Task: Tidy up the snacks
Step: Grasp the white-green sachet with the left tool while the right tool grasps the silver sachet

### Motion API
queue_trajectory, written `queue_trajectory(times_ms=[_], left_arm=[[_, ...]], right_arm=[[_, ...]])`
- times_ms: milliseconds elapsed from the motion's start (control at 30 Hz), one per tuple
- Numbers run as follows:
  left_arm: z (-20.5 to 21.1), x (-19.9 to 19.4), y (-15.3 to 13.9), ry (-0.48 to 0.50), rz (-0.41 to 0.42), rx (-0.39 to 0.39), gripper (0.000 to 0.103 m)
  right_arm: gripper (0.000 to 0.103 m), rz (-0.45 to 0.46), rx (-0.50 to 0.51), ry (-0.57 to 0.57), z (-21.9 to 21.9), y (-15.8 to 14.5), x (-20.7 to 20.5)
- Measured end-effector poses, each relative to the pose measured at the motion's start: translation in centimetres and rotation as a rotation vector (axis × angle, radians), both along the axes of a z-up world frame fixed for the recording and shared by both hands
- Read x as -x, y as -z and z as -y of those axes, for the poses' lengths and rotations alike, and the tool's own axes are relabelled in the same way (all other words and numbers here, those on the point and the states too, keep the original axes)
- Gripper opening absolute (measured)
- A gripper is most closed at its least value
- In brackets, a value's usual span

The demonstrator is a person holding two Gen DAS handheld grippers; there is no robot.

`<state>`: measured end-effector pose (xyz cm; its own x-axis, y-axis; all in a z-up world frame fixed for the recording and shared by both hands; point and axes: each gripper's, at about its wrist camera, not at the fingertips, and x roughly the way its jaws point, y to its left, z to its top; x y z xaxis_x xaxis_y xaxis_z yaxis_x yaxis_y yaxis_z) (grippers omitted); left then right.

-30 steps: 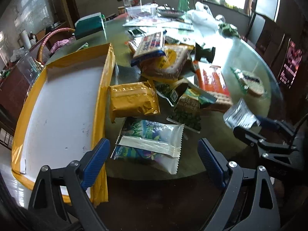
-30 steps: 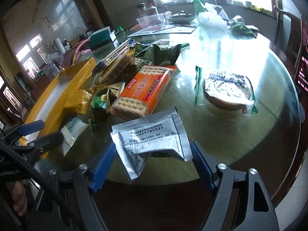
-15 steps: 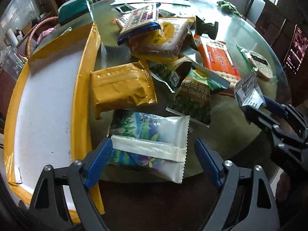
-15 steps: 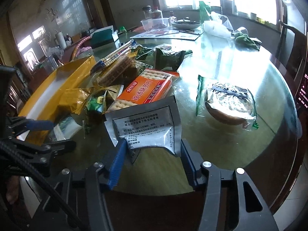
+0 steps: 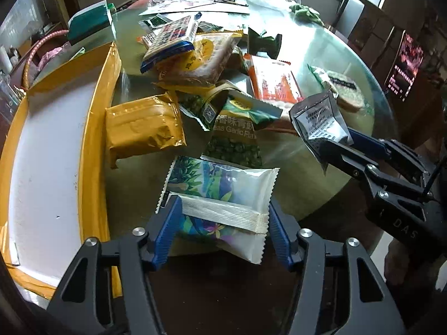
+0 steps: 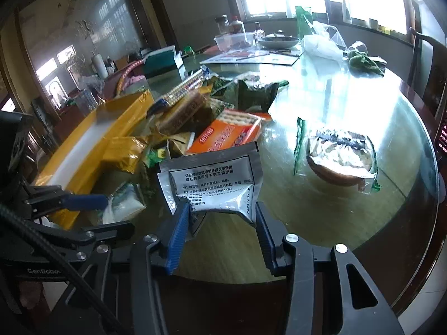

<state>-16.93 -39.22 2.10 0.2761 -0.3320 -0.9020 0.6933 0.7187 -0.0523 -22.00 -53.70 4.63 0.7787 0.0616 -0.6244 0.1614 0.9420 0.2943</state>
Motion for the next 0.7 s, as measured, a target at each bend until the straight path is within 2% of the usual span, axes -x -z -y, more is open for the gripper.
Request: queue_trajectory(times_ms=[100,233,333,367,500,633,700], left_arm=[[-1.0,-0.6,-0.8,-0.015,-0.019,0.052,0.056],[-1.8,-0.8,-1.4,-0.043,-0.013,0.095,0.058],[-2.4,-1.3,-1.7,-0.085,0.016,0.105,0.089],[-2.6,-1.4,-1.7,-0.09,0.028,0.115,0.089],[-2.1,-2.2,-0.6,-0.086,0.006,0.061,0.089],[-0.8,-1.8,0.6,-0.035,0.043,-0.038,0.089],[-0.4,-1.7,1.1,-0.008,0.032,-0.055,0.088]], right_arm=[[0.047,0.007,-0.005,0.015,0.0,-0.2,0.1],[0.047,0.001,-0.018,0.034,0.1,-0.1,0.0],[0.046,0.0,-0.015,0.035,-0.1,-0.2,0.0],[0.046,0.001,-0.014,0.037,-0.1,-0.2,0.0],[0.046,0.002,-0.023,0.037,-0.3,-0.2,-0.1],[0.046,-0.001,-0.026,0.033,-0.3,-0.1,-0.1],[0.046,-0.004,-0.027,0.033,-0.2,0.0,-0.1]])
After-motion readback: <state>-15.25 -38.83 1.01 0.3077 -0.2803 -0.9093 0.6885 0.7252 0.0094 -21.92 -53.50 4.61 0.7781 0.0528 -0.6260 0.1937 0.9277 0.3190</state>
